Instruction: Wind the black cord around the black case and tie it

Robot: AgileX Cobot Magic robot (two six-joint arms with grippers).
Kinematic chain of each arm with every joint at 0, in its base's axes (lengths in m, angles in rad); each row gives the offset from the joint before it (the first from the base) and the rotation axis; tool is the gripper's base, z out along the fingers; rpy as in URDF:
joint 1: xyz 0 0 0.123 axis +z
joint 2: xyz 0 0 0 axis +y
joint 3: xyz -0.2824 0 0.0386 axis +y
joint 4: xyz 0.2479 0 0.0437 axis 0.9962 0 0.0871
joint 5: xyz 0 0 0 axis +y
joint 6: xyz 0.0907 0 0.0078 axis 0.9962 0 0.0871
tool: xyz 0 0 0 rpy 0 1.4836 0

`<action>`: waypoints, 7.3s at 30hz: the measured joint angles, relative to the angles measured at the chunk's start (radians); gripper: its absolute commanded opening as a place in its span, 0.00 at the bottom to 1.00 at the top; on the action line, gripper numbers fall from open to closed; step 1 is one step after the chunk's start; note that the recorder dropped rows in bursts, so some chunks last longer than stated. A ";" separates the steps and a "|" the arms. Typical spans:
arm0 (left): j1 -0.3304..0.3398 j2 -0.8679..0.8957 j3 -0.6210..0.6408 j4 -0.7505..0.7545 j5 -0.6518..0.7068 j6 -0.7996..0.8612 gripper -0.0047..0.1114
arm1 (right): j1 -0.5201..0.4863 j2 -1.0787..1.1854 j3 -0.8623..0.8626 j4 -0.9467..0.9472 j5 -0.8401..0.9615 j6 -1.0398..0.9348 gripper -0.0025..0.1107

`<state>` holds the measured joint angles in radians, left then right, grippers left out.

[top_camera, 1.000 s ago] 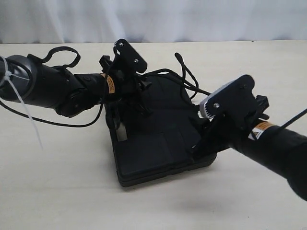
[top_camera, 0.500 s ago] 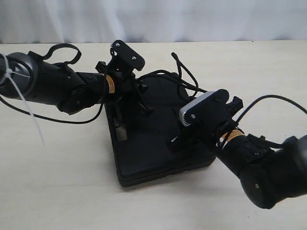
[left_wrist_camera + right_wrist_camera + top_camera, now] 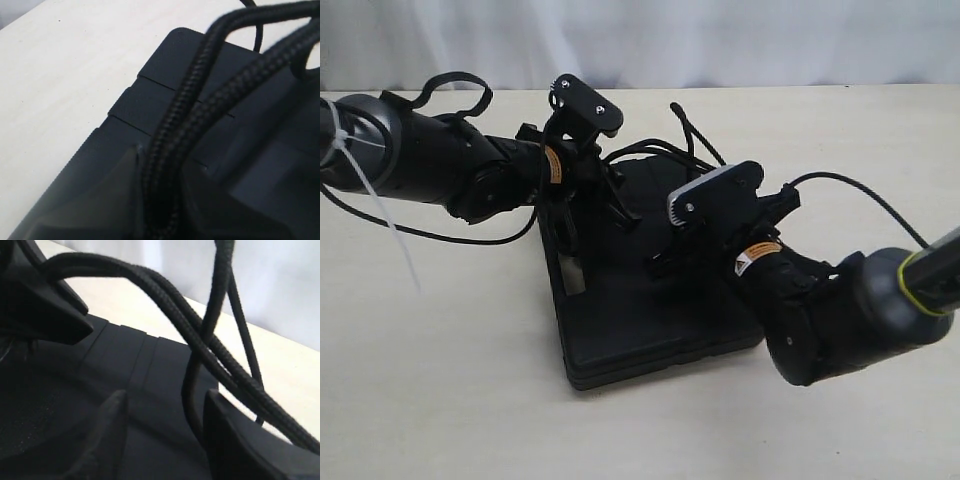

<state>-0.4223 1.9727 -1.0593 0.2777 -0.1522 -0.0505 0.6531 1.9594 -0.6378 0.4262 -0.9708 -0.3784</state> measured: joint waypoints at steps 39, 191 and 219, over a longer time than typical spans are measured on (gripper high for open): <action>0.000 0.000 0.000 0.000 0.061 0.002 0.58 | -0.195 -0.849 -0.053 0.012 1.069 0.021 0.06; 0.457 -0.105 0.114 -0.498 0.481 0.073 0.04 | -0.723 -0.147 -0.438 -0.244 1.419 0.012 0.06; 0.347 -0.105 0.090 -0.543 0.398 0.111 0.43 | -0.566 -0.149 -0.524 -0.027 1.558 -0.115 0.39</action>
<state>-0.0756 1.8678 -0.9694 -0.2657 0.2461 0.0603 0.0872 1.8107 -1.1614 0.3993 0.5875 -0.4938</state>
